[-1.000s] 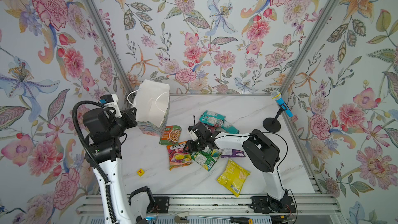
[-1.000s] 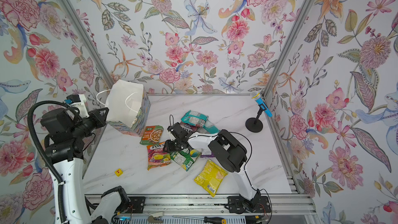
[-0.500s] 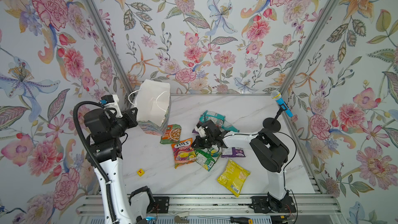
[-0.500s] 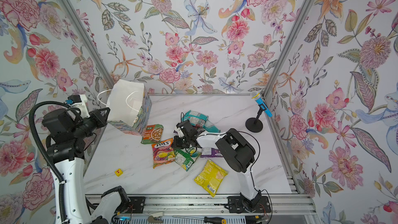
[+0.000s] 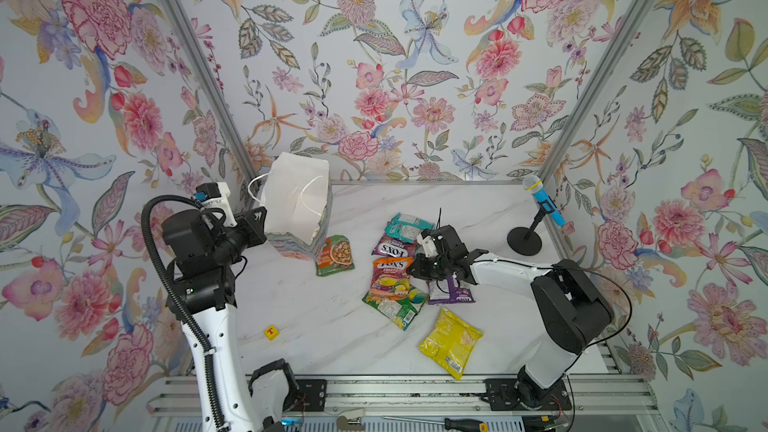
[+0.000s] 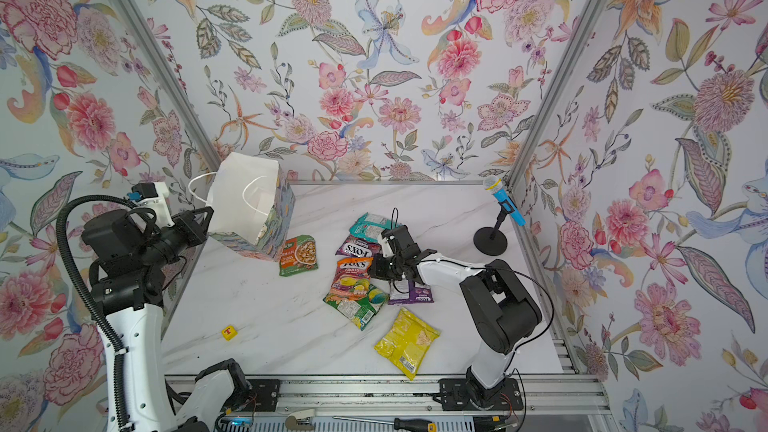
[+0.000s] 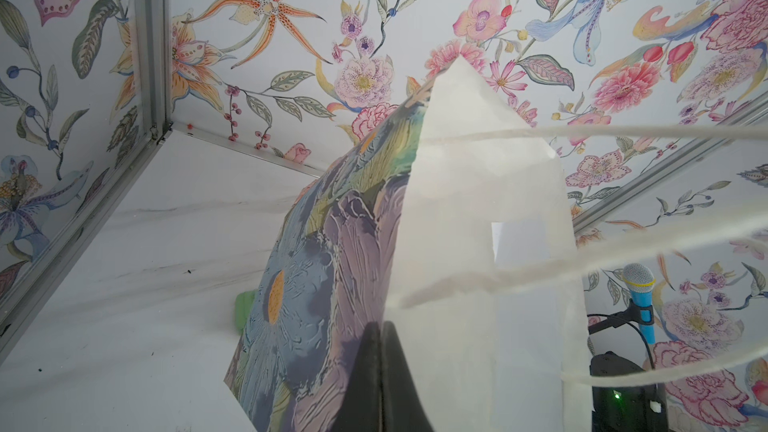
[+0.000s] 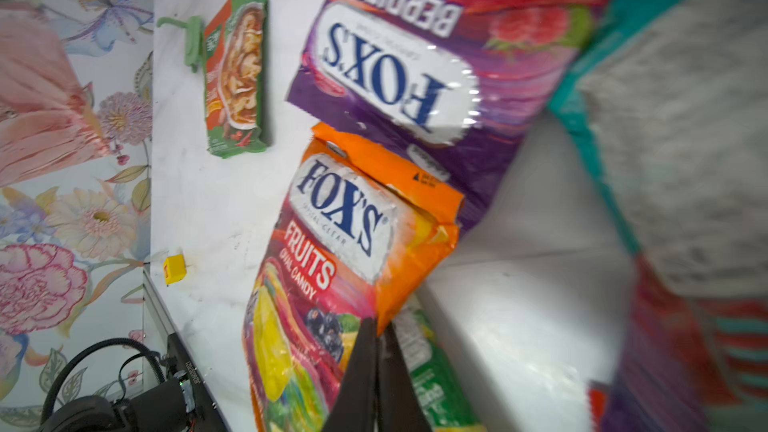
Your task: Place the snacks into the paper bag
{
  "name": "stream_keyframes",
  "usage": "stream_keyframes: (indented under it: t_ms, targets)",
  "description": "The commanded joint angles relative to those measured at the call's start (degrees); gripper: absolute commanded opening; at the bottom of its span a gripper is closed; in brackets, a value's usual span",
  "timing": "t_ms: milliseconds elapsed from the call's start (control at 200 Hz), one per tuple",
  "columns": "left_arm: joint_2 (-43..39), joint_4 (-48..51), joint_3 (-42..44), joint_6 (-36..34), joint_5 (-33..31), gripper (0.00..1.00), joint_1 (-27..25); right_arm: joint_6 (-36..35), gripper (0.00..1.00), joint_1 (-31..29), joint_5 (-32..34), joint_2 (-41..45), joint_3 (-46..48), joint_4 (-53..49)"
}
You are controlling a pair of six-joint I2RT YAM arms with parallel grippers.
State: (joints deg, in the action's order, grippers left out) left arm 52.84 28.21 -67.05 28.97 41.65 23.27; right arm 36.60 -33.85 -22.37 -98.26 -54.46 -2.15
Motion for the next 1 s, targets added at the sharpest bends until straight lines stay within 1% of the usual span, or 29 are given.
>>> stream_keyframes:
  t_ms: [0, 85, 165, 255, 270, 310, 490, 550, 726, 871, 991]
  targets:
    - [-0.6, -1.4, 0.7, 0.8, 1.3, 0.03, 0.4, -4.0, 0.32, 1.2, 3.6, 4.8, 0.0, -3.6]
    - [-0.7, -1.4, 1.0, 0.8, 1.6, 0.04, 0.4, -5.6, 0.45, 0.8, 6.2, 7.0, -2.7, -5.5]
    - [-0.8, -1.4, 1.3, 0.8, 1.5, 0.04, 0.4, -6.9, 0.49, -0.7, 7.5, 6.7, -6.8, -6.1]
    - [-0.6, -1.4, 1.5, 0.9, 1.5, 0.04, 0.5, -8.3, 0.49, -2.8, 8.0, 2.8, -13.1, -7.2]
    - [-0.6, -1.3, 1.6, 0.8, 1.4, 0.04, 0.5, -8.4, 0.49, -4.5, 8.0, 2.0, -14.1, -7.4]
    - [-0.5, -1.2, 1.6, 0.8, 1.3, 0.04, 0.4, -8.6, 0.49, -6.0, 7.8, -0.4, -16.8, -7.7]
    - [-0.5, -1.4, 2.2, 1.0, 1.3, 0.04, 0.4, -7.3, 0.49, -10.3, 5.9, -11.6, -27.0, -6.6]
    - [-0.6, -1.4, 2.2, 1.0, 1.3, 0.04, 0.5, -7.0, 0.49, -11.6, 6.4, -15.3, -30.1, -7.1]
    - [-0.5, -1.7, 2.2, 1.2, 1.6, 0.04, 0.5, -5.8, 0.49, -13.5, 7.2, -24.3, -36.6, -7.7]
    - [-0.6, -1.8, 2.2, 1.1, 1.6, 0.04, 0.5, -5.3, 0.49, -14.1, 8.7, -28.5, -39.8, -8.1]
    - [-0.7, -1.9, 2.5, 1.3, 1.7, 0.04, 0.4, -4.6, 0.49, -14.3, 8.4, -31.6, -42.5, -8.2]
